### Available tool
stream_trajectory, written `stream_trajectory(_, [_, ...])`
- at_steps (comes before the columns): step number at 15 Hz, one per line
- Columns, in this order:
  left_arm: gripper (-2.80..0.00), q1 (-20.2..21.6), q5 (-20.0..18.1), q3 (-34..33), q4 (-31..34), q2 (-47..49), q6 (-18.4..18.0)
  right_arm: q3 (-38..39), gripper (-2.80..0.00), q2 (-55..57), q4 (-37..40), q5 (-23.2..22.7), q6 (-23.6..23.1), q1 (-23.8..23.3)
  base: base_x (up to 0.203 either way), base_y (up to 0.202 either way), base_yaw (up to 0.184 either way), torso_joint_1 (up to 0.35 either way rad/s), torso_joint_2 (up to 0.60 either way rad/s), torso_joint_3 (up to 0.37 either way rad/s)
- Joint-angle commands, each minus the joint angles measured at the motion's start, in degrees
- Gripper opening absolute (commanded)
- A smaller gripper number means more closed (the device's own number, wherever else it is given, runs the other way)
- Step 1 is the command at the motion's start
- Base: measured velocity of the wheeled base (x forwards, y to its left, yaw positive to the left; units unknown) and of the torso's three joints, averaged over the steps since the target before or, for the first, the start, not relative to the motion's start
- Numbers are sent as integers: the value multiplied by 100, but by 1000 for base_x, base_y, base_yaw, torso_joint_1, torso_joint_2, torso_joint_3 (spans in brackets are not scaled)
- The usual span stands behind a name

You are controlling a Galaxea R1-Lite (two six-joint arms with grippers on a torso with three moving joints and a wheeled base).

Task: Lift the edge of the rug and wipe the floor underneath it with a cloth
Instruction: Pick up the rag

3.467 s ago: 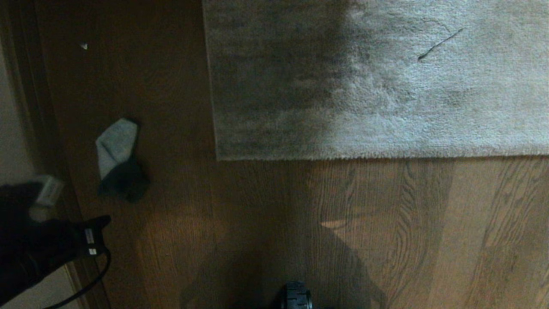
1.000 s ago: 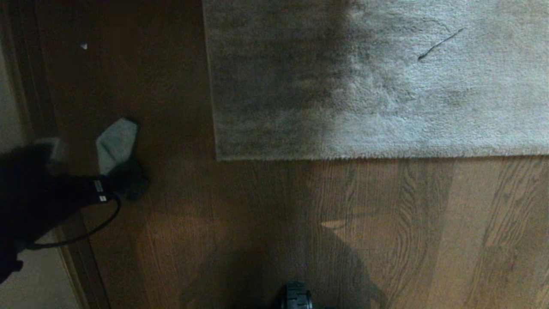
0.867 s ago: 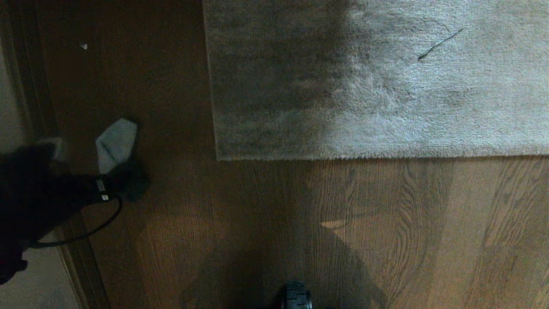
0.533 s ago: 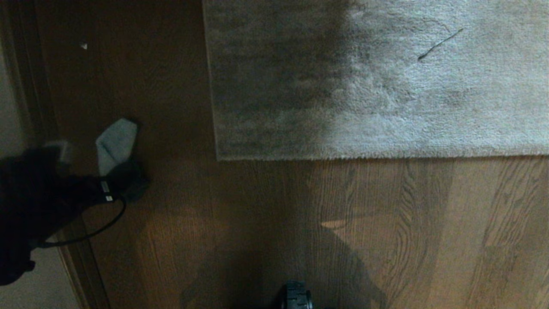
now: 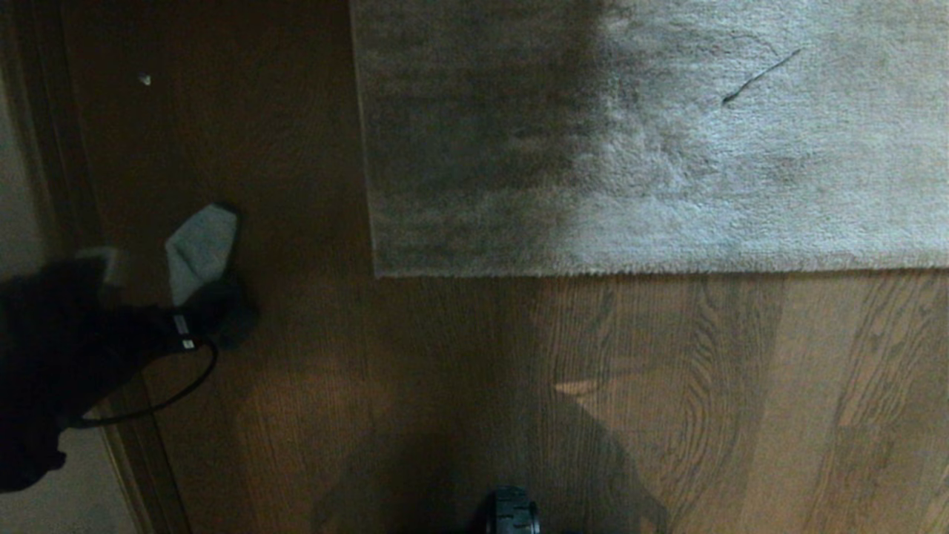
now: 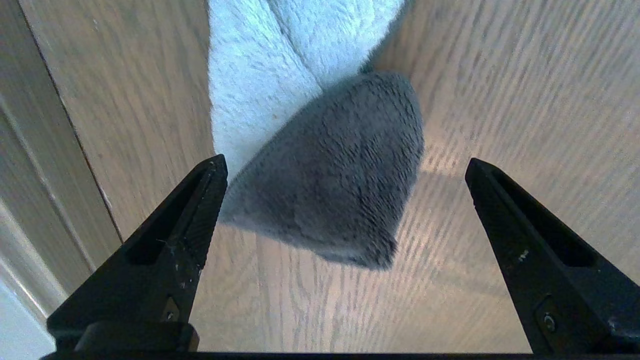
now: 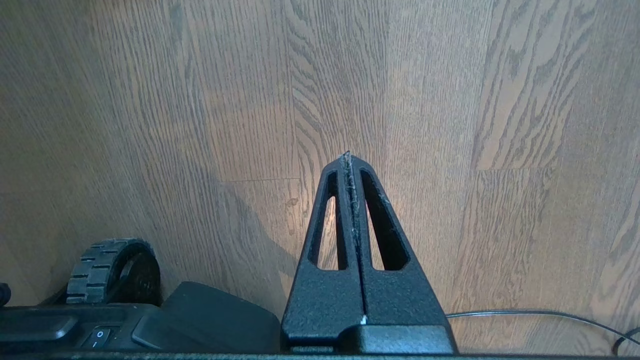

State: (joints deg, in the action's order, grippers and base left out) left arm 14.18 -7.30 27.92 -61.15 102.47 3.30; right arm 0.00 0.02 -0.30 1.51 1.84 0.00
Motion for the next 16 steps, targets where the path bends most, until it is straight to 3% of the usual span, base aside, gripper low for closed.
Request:
stream_trajectory(1, [0,23,-16,-12,-53,113,4,0,-280,-2,-5,-2,0,0,0,0,0,0,0,0])
stream_trajectory(8, [0,32,-87,30,-99,327,4,0,-280,-2,-5,-2,0,0,0,0,0,0,0,0])
stream_trajectory(12, [0,23,-87,21,-749,678,-5,0,-280,-2,-5,-2,0,0,0,0,0,0,0,0])
stream_trajectory(16, [0,14,-96,123,-776,790,-2,0,-280,-2,-5,-2,0,0,0,0,0,0,0,0])
